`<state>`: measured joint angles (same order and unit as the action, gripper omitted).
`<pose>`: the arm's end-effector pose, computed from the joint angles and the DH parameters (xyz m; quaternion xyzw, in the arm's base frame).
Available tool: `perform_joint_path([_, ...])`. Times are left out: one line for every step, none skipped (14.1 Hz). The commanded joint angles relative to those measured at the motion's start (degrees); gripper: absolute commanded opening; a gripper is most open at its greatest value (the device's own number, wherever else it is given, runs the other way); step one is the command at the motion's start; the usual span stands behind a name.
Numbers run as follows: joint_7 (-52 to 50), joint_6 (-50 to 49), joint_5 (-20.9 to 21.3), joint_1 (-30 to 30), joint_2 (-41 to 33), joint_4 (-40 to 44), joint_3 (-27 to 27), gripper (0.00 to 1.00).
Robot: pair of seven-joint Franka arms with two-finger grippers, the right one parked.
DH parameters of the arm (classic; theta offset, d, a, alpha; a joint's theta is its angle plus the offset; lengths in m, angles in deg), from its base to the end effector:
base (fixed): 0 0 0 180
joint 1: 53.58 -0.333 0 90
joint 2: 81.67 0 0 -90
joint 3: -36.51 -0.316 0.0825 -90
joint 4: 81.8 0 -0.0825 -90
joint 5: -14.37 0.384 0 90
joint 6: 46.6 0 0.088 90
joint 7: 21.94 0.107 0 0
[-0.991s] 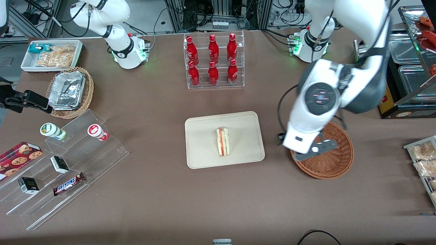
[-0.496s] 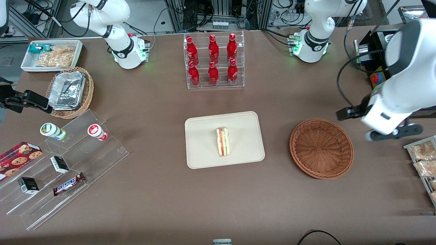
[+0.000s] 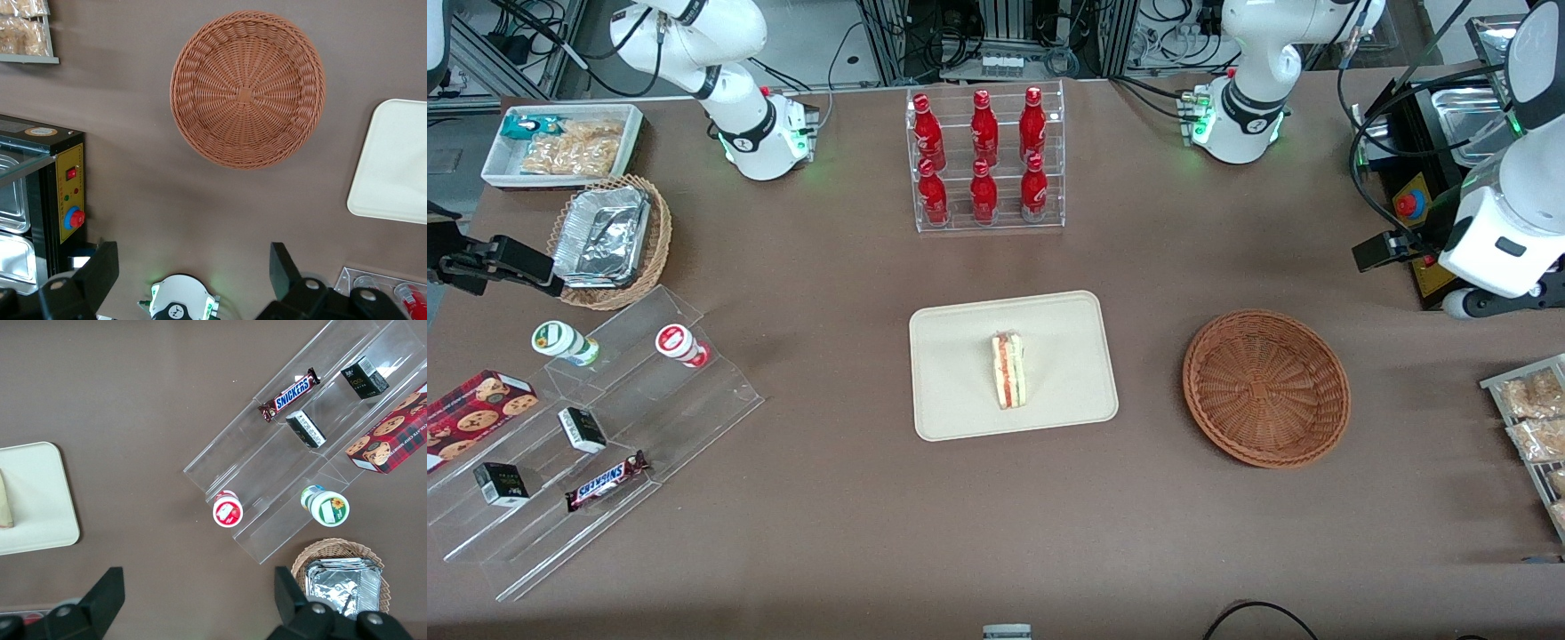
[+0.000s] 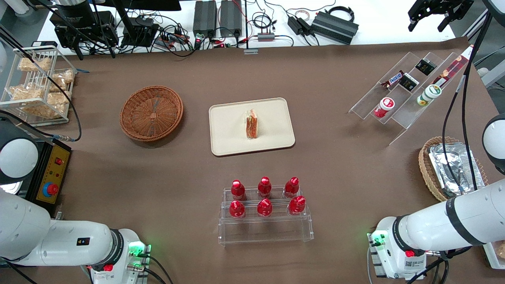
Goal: Place sandwich from basket to tray
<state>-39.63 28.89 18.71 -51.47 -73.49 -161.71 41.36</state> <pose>0.5674 -0.0559 0.6062 -0.9886 -0.0981 0.1002 0.0541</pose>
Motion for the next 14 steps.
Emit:
perform_joint_path([0.3, -0.1, -1.2, -0.9, -0.3, 1.2, -0.4, 1.0])
perform_joint_path([0.3, -0.1, -2.6, -1.2, -0.4, 1.2, -0.3, 1.0])
perform_joint_path([0.3, -0.7, -3.2, -1.1, -0.7, 0.9, -0.2, 1.0])
perform_joint_path([0.5, -0.7, -2.8, -1.1, -1.8, 0.0, -0.2, 1.0])
perform_joint_path([0.5, 0.0, -2.6, -1.1, -3.2, -1.5, -0.3, 1.0])
perform_joint_path([1.1, 0.1, -2.5, -1.3, -4.7, -3.2, -0.3, 1.0])
perform_joint_path([3.5, 0.6, -2.2, -1.3, -5.8, -4.7, -0.4, 1.0])
perform_joint_path([4.7, 0.7, -1.8, -1.3, -6.4, -5.1, -0.4, 1.0])
perform_joint_path([3.6, 0.3, -1.7, -1.3, -6.1, -4.4, -0.4, 1.0])
perform_joint_path([2.6, 0.4, -1.7, -1.3, -5.9, -4.2, -0.4, 1.0])
perform_joint_path([2.0, 0.6, -1.7, -1.2, -5.6, -4.2, -0.3, 1.0])
perform_joint_path([2.0, 0.7, -1.8, -1.1, -5.3, -3.7, -0.3, 1.0])
perform_joint_path([2.0, 0.5, -1.8, -1.1, -5.3, -3.5, -0.3, 1.0])
perform_joint_path([1.8, 0.5, -2.0, -1.1, -5.4, -3.6, -0.3, 1.0])
